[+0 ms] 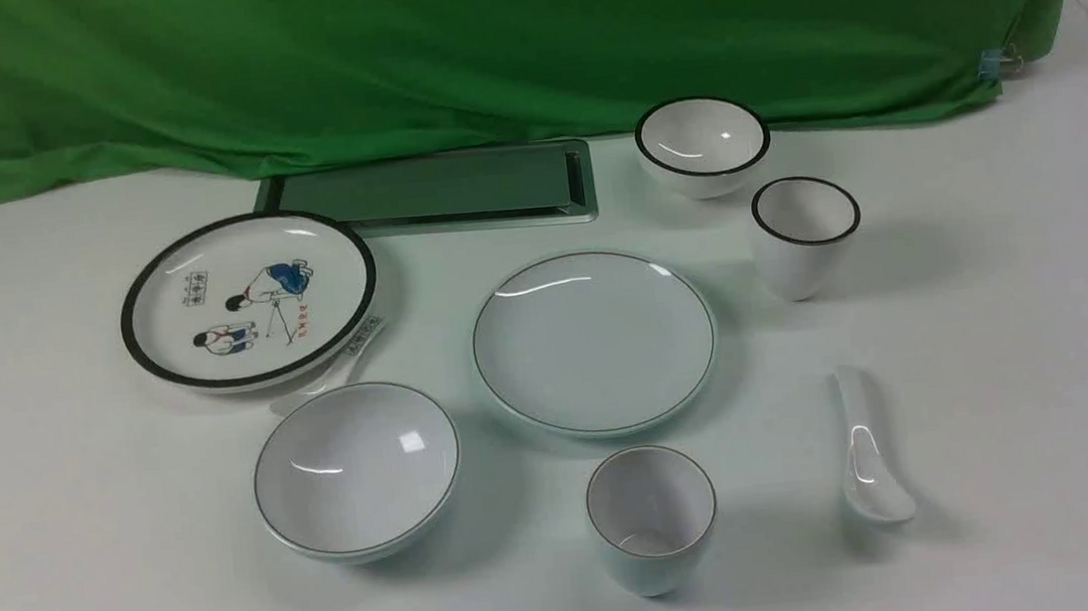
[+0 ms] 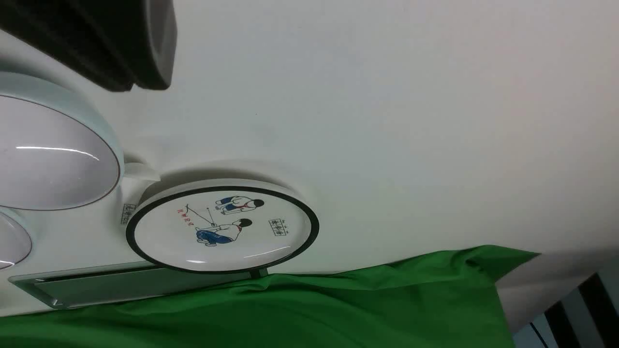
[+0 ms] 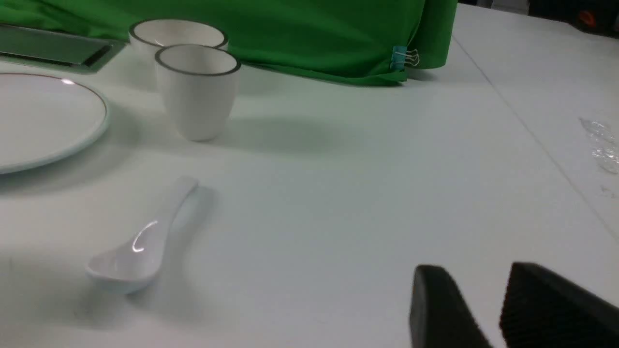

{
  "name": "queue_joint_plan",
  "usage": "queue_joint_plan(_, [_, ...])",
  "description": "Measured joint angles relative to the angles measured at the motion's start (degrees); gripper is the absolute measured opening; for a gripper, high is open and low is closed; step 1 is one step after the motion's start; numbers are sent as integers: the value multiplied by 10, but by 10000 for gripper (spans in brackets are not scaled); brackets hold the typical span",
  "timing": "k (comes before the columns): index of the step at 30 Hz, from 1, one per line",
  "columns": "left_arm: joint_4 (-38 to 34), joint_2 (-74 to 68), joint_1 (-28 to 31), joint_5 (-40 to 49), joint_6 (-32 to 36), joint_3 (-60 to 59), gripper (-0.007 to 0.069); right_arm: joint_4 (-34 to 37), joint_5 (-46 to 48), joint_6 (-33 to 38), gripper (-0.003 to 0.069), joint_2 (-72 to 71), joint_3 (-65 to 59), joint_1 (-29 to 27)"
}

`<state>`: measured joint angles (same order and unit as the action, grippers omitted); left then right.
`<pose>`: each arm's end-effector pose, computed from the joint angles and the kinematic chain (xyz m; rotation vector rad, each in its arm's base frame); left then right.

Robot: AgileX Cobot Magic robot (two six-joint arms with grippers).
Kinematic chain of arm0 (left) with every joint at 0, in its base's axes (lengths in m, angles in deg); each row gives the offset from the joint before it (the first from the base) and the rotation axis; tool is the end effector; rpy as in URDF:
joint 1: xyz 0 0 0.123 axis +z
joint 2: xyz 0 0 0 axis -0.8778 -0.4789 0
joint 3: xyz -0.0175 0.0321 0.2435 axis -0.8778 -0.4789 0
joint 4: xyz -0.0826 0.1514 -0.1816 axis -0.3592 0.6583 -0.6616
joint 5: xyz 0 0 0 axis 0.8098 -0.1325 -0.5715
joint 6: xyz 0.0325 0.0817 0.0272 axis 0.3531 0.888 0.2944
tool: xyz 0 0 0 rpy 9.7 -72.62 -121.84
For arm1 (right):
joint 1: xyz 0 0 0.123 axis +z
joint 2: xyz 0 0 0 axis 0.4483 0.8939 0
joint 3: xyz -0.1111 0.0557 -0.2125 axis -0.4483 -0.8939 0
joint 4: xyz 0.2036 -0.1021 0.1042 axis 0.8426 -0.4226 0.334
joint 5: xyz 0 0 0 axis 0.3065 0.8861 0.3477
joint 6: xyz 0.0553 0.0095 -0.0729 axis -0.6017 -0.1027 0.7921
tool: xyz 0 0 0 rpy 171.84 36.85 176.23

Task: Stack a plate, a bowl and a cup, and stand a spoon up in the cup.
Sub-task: Use the left arm to grab a blue rice bowl

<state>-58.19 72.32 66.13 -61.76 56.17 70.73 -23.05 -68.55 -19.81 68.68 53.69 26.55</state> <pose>0.0948 0.0047 0.1901 0.0751 1.7174 0.1375 0.0954 -0.0005 0.1944 -0.0764 1.6647 -0.0782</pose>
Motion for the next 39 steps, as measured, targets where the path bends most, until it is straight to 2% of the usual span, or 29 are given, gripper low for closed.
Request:
queue_joint_plan(29, [0,0,0,0,0,0,-29,0,0,16,242,0,0,0])
queue_joint_plan(35, [0,0,0,0,0,0,-29,0,0,-62,242,0,0,8])
queue_joint_plan(39, [0,0,0,0,0,0,-29,0,-1,-78,242,0,0,26])
